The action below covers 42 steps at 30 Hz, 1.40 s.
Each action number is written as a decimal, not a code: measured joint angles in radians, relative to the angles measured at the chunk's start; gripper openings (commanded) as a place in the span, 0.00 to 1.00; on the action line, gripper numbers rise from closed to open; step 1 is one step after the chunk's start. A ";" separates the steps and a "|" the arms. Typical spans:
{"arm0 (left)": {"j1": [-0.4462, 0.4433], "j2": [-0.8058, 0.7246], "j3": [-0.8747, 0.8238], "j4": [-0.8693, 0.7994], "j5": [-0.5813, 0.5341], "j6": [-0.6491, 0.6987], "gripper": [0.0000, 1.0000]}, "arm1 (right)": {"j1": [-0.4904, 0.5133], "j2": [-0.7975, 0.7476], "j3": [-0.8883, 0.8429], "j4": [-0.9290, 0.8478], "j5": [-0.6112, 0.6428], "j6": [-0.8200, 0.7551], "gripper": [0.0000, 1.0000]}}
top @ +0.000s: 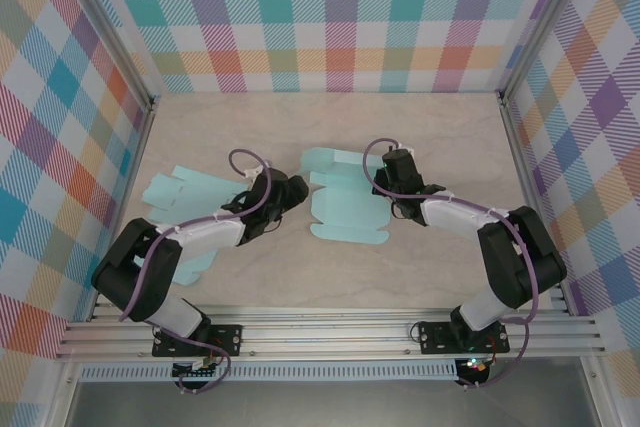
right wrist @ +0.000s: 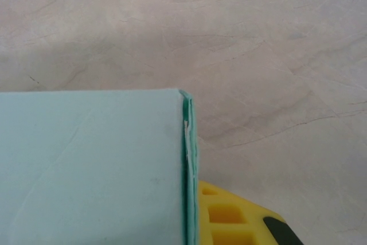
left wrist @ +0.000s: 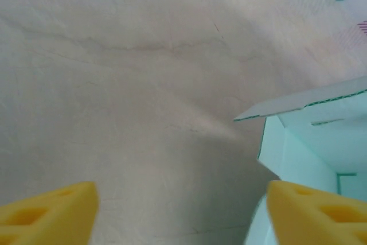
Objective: Fold the paper box
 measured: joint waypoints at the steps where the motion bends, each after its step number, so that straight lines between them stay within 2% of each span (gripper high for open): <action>1: 0.000 0.001 -0.005 0.013 0.026 -0.005 0.59 | 0.001 0.000 0.000 -0.002 0.000 0.001 0.00; 6: 0.000 0.050 -0.011 0.114 0.152 -0.033 0.56 | 0.003 0.000 0.000 -0.003 0.000 0.008 0.00; 10: 0.000 0.095 -0.011 0.171 0.192 -0.044 0.56 | 0.005 -0.001 -0.003 -0.003 0.001 0.008 0.00; 16: 0.000 0.127 0.009 0.214 0.200 -0.046 0.44 | 0.013 -0.005 -0.013 -0.001 0.000 0.008 0.00; 21: 0.000 0.149 0.041 0.229 0.183 -0.028 0.42 | 0.019 -0.008 -0.016 0.006 -0.001 0.008 0.00; 24: 0.000 0.149 0.053 0.227 0.171 -0.010 0.29 | 0.024 -0.008 -0.016 0.008 -0.002 0.008 0.00; 36: -0.003 0.156 0.105 0.227 0.173 0.024 0.13 | 0.038 -0.008 -0.016 0.020 -0.008 0.008 0.00; 42: -0.006 0.201 0.130 0.225 0.171 0.031 0.01 | 0.040 -0.007 -0.016 0.019 0.014 0.008 0.00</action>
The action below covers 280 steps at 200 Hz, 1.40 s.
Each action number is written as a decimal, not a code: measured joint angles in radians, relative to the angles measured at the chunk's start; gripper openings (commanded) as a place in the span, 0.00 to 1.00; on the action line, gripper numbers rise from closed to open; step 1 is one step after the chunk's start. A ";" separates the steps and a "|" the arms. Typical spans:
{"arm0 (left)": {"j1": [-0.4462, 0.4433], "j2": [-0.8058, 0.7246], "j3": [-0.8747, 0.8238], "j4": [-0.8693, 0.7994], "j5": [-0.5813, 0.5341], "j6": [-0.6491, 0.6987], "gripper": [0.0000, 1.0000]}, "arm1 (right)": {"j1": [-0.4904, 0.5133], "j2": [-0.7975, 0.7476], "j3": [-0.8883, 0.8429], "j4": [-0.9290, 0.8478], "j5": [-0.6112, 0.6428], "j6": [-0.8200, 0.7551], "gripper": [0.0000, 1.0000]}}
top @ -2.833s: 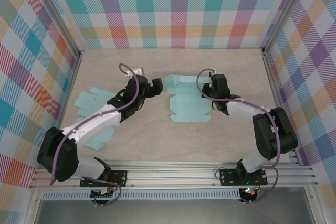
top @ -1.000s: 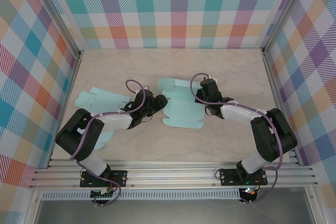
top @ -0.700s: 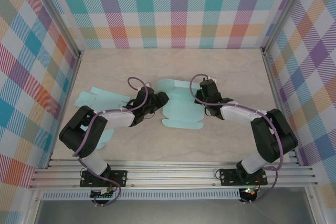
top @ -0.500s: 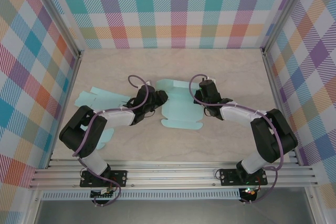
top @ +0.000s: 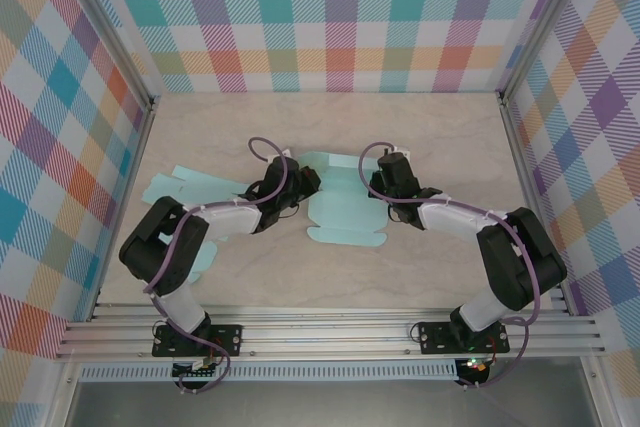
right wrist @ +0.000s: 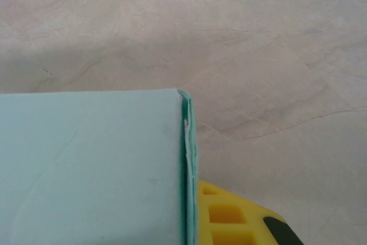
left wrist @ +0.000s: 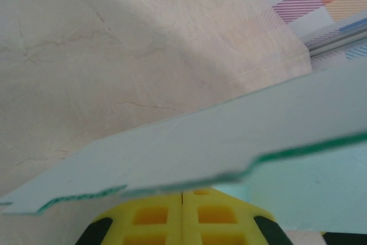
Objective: Fold the paper box
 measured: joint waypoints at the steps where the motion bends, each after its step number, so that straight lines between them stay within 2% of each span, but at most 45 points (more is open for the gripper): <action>1: 0.000 0.001 0.000 0.000 0.000 0.000 0.01 | 0.000 0.000 0.000 0.000 0.000 0.000 0.00; 40: 0.000 0.041 0.006 0.005 0.007 -0.003 0.01 | 0.001 0.018 0.000 -0.012 0.009 0.000 0.00; 66: 0.000 0.044 0.005 0.035 0.033 0.005 0.23 | 0.002 0.029 0.000 -0.013 0.016 0.003 0.00; 109: -0.007 0.027 -0.035 0.169 0.124 0.011 0.24 | 0.017 0.053 0.003 -0.010 0.013 0.011 0.00; 167: -0.008 -0.151 -0.101 0.149 0.147 0.055 0.27 | 0.018 0.074 0.015 -0.014 0.027 0.011 0.00; 188: -0.008 -0.257 -0.142 0.105 0.139 0.087 0.33 | 0.018 0.074 0.015 -0.014 0.027 0.011 0.00; 208: -0.008 -0.364 -0.154 0.010 0.101 0.140 0.33 | 0.019 0.074 0.015 -0.014 0.026 0.011 0.00; 238: 0.015 -0.537 -0.140 -0.185 -0.051 0.246 0.33 | 0.020 0.074 0.015 -0.014 0.026 0.011 0.00; 258: 0.072 -0.551 -0.089 -0.290 -0.144 0.286 0.32 | 0.020 0.074 0.015 -0.014 0.025 0.011 0.00; 280: 0.140 -0.506 -0.054 -0.332 -0.203 0.315 0.32 | 0.020 0.074 0.015 -0.014 0.019 0.010 0.00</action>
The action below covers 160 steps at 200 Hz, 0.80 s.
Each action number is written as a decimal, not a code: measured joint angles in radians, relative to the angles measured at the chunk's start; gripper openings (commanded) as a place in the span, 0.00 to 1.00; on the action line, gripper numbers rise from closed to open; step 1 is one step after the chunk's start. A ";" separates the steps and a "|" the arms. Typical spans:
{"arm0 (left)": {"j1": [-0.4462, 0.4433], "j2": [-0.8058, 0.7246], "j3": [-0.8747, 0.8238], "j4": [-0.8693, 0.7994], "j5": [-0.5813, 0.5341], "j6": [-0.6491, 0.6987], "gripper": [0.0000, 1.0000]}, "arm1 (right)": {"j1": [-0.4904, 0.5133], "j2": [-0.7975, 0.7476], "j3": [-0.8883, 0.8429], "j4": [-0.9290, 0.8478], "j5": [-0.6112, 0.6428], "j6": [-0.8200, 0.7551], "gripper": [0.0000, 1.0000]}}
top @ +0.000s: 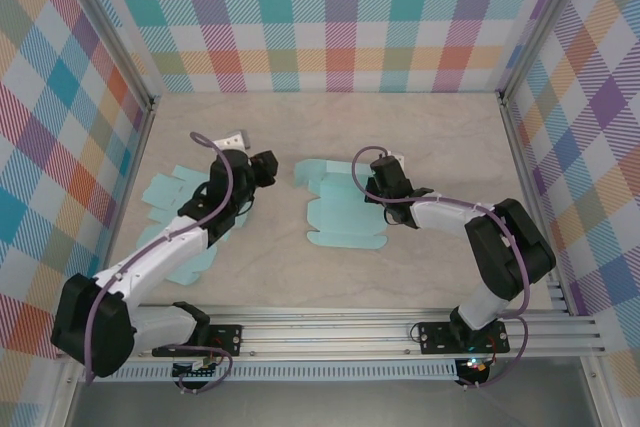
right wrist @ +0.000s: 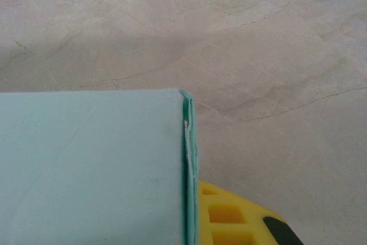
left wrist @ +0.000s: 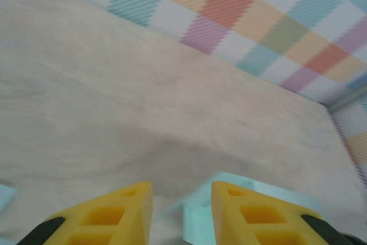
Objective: Fold the paper box
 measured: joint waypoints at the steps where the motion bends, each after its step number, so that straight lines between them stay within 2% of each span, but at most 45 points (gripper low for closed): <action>1: 0.003 0.004 0.001 -0.001 -0.003 0.002 0.32 | 0.000 0.000 0.000 0.000 0.000 0.000 0.00; 21: 0.039 0.113 0.043 -0.013 -0.021 0.024 0.26 | 0.000 0.000 0.000 0.000 -0.002 0.000 0.00; 49: 0.048 0.301 0.112 -0.003 -0.012 0.043 0.25 | 0.000 0.000 0.000 0.002 -0.011 0.000 0.00; 87: 0.049 0.500 0.189 0.043 0.076 0.053 0.23 | 0.000 0.000 0.000 0.003 -0.019 0.000 0.00; 160: 0.028 0.554 0.154 0.189 0.277 0.072 0.19 | 0.000 0.023 0.024 0.003 -0.019 0.000 0.00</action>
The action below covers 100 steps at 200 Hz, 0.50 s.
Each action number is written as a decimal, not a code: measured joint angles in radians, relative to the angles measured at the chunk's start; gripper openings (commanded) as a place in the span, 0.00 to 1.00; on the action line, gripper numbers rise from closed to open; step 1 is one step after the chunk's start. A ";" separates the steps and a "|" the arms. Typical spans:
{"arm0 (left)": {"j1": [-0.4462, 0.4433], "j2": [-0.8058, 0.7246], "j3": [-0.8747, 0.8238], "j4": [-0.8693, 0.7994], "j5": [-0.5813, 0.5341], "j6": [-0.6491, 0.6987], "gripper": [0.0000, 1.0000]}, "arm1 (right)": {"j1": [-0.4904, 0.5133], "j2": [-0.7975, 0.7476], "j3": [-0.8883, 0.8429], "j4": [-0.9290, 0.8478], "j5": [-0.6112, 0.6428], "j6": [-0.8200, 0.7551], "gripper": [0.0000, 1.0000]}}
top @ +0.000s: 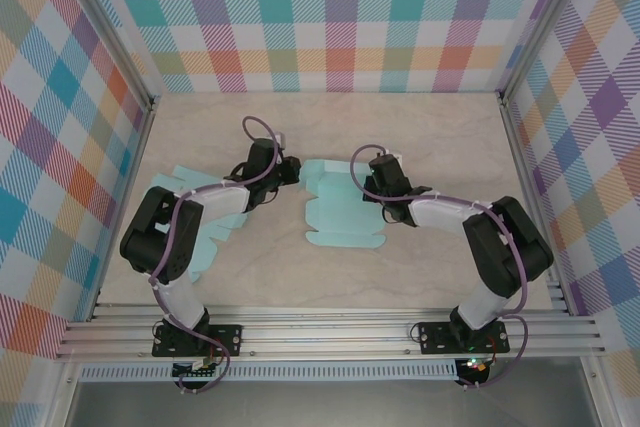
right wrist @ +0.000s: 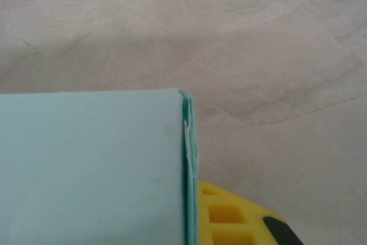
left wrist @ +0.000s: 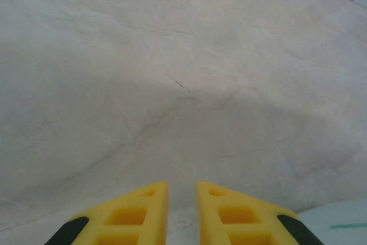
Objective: Fold the paper box
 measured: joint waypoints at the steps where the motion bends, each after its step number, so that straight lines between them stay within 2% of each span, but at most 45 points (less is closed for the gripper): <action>1: -0.001 0.000 -0.002 0.003 0.001 0.000 0.19 | 0.000 0.001 0.000 0.000 0.000 0.000 0.00; 53: -0.053 -0.001 -0.082 0.043 0.053 0.003 0.19 | 0.000 0.008 0.008 0.000 0.010 -0.002 0.00; 100: -0.090 -0.008 -0.099 0.063 0.087 0.077 0.28 | 0.000 0.009 0.009 0.000 0.008 -0.003 0.00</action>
